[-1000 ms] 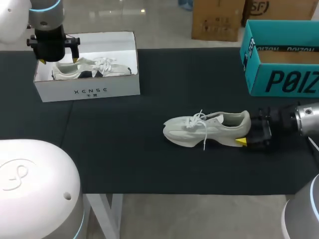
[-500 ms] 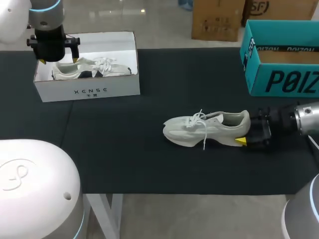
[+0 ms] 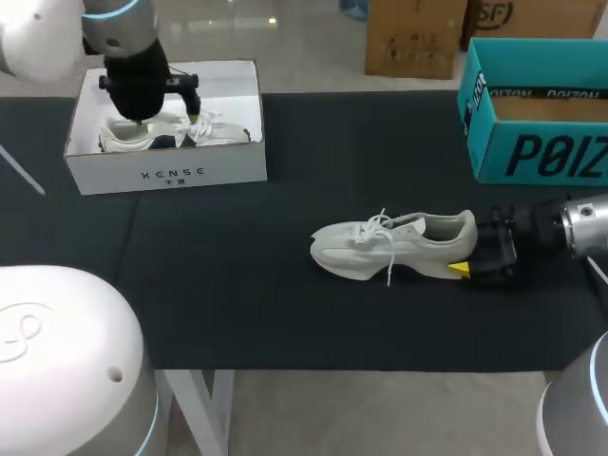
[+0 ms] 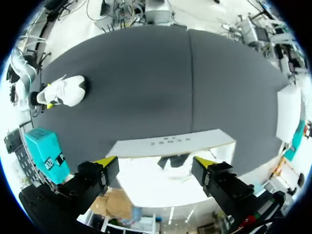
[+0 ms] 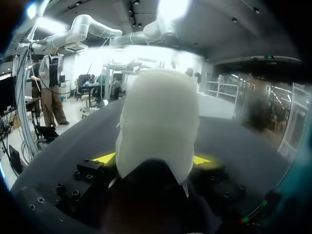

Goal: Take the shoe out of the shoebox, open the shoe tongue, remove and reinsert the insole, then place the shoe into the shoebox

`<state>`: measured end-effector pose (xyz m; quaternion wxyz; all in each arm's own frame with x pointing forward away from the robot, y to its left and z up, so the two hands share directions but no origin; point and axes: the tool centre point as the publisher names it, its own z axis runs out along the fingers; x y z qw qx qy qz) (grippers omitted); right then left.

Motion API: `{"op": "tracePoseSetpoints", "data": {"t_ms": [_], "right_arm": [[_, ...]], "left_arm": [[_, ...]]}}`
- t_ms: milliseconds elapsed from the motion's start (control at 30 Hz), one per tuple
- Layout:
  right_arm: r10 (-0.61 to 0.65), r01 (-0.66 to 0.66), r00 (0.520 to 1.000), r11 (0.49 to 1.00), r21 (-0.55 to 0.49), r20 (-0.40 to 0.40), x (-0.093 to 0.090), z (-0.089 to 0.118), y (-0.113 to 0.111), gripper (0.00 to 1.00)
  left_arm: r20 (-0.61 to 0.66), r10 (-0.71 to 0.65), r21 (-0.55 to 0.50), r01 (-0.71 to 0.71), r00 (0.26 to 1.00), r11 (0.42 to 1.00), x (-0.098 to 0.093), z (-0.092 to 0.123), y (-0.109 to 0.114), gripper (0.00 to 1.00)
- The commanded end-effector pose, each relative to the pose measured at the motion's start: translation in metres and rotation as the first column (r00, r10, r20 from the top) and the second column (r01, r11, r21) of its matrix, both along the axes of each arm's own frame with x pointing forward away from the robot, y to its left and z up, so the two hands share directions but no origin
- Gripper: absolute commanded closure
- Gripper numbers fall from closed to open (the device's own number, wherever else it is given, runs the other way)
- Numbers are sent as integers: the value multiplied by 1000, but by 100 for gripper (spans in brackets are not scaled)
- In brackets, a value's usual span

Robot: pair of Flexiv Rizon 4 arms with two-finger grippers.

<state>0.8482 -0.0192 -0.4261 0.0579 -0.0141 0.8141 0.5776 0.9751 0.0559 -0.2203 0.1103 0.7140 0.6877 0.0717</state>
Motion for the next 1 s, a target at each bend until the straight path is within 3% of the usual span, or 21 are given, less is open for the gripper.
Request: {"op": "tracePoseSetpoints", "data": {"t_ms": [33,267,367,867,933,1000], "right_arm": [[1,-1,1000,1000,-2,0,3,-5,3,100],[1,-1,1000,1000,-2,0,3,-5,3,100],[1,-1,1000,1000,-2,0,3,-5,3,100],[1,-1,1000,1000,-2,0,3,-5,3,100],[1,-1,1000,1000,-2,0,3,-5,3,100],[1,-1,1000,1000,-2,0,3,-5,3,100]], "left_arm": [[-21,-32,18,32,999,999,-7,-10,-42,0],[-78,-50,36,53,996,998,-19,-16,-88,0],[-93,-31,116,42,995,992,-28,-17,-114,0],[-93,-31,116,42,995,992,-28,-17,-114,0],[-201,304,14,-307,931,951,-20,-13,-126,0],[-486,436,-106,-547,757,831,-23,-9,-130,0]]}}
